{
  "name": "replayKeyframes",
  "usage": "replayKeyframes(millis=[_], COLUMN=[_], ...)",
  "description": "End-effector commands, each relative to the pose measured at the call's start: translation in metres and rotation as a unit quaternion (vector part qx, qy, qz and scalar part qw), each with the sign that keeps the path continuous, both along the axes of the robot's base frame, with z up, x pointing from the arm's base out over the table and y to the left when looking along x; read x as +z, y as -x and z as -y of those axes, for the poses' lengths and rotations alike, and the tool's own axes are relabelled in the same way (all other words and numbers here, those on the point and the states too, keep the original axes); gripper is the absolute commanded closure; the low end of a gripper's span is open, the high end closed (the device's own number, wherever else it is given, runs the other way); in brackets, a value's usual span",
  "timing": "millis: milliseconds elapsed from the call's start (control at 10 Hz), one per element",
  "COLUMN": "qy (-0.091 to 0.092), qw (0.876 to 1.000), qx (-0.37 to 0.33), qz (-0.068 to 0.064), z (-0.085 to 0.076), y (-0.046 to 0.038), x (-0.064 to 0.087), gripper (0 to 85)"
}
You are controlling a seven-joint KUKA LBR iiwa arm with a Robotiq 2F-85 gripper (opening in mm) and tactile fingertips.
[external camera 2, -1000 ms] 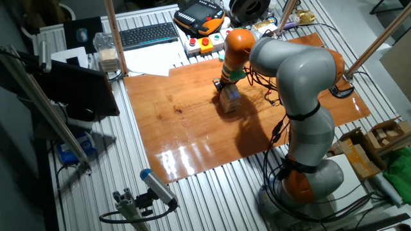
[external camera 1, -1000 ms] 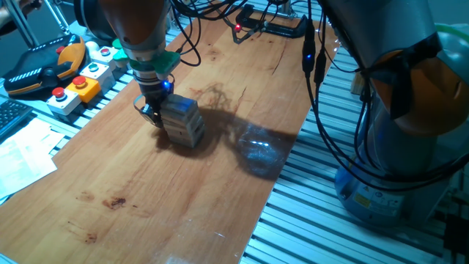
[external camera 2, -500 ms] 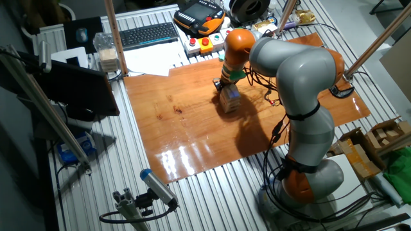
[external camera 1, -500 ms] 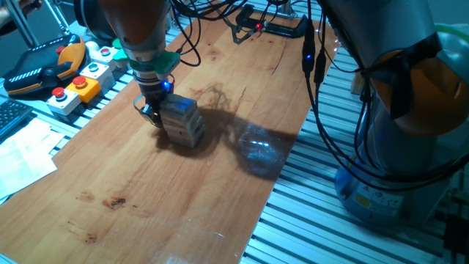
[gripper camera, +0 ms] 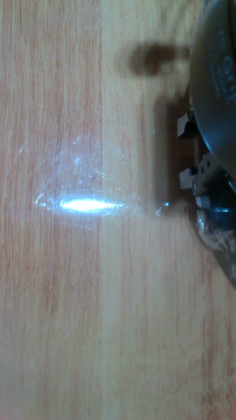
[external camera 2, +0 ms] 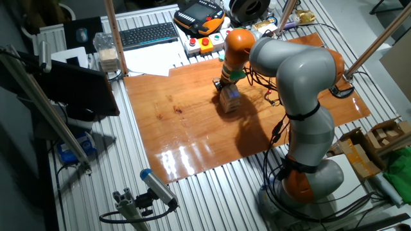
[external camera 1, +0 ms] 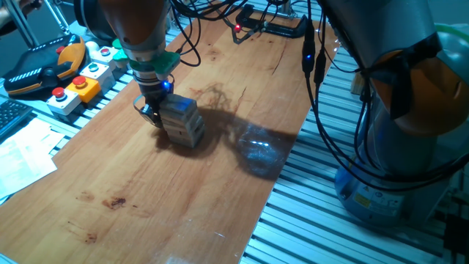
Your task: Play Jenga
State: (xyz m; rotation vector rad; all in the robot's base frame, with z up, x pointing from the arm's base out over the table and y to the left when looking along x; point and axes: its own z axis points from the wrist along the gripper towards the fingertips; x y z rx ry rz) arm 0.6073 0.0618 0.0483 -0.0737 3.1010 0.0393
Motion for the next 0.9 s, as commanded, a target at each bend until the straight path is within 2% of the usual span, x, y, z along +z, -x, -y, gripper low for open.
replayKeyframes(millis=[0, 300, 800], qy=[0.0, -0.001, 0.001], qw=[1.0, 1.0, 1.0], qx=[0.0, -0.002, -0.003], qz=[0.0, -0.001, 0.005], z=[0.0002, 0.0009, 0.0006], y=[0.0001, 0.0, 0.002], x=[0.0002, 0.0003, 0.0041], gripper=[84.0, 84.0, 84.0])
